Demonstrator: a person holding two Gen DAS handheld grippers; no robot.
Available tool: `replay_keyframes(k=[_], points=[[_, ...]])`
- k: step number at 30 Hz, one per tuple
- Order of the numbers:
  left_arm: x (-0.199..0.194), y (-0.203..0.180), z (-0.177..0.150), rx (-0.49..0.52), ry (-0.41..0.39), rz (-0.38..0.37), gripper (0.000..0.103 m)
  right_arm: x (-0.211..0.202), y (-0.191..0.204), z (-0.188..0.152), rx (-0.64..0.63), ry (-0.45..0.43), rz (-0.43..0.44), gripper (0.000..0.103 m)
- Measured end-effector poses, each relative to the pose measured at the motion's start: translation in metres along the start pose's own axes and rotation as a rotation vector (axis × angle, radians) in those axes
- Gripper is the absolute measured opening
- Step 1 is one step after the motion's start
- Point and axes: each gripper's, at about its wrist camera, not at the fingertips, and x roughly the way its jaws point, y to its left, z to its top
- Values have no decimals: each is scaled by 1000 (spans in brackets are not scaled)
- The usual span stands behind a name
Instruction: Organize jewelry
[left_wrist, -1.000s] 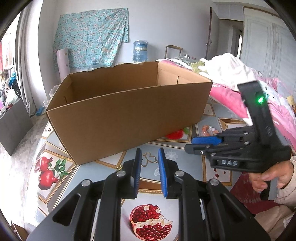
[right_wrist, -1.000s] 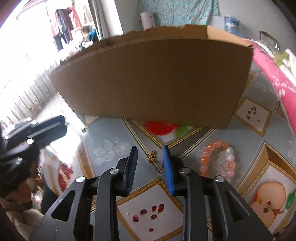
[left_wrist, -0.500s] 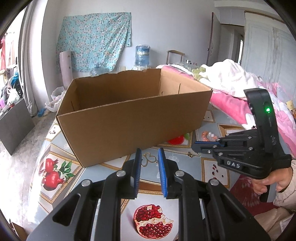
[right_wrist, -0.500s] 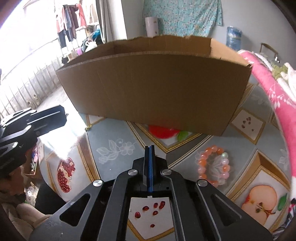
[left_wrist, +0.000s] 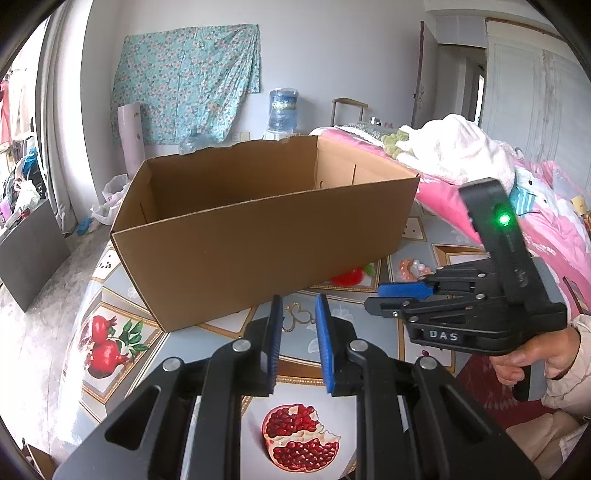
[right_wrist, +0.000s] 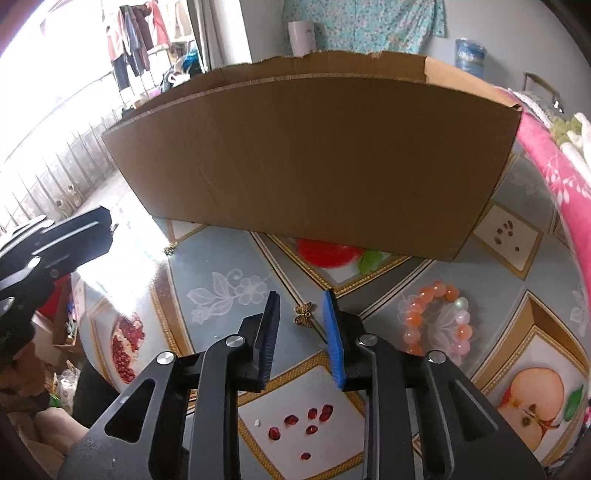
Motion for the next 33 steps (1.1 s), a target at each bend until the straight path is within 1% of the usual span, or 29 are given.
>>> replay_keyframes(k=[2,3,4,9,10,21,28,33], points=[[1,0,1,1,0,0,18,1,2,0,-20,-1,-11,13],[1,0,1,2,1,1,18,2,3,0,-30,2,-14,7],[1,0,1,1,2,1,18,2,5,0,-37,2,-13,4],[1,-1,1,1,2,0,18,2,6,-2,-38,-7,-10,4],[1,-1,1,1,1,1,18,2,6,-2,-37,-11,-8,0],[0,0,2,-2,2,4,18,-11,-3,-9,-24,-21,8,0],[0,0,2,-2,3,4,18,-33,-13,-9,0,-64,4,0],[0,1,1,-3,6,5,18,-53,-21,-6,30,-105,23,0]])
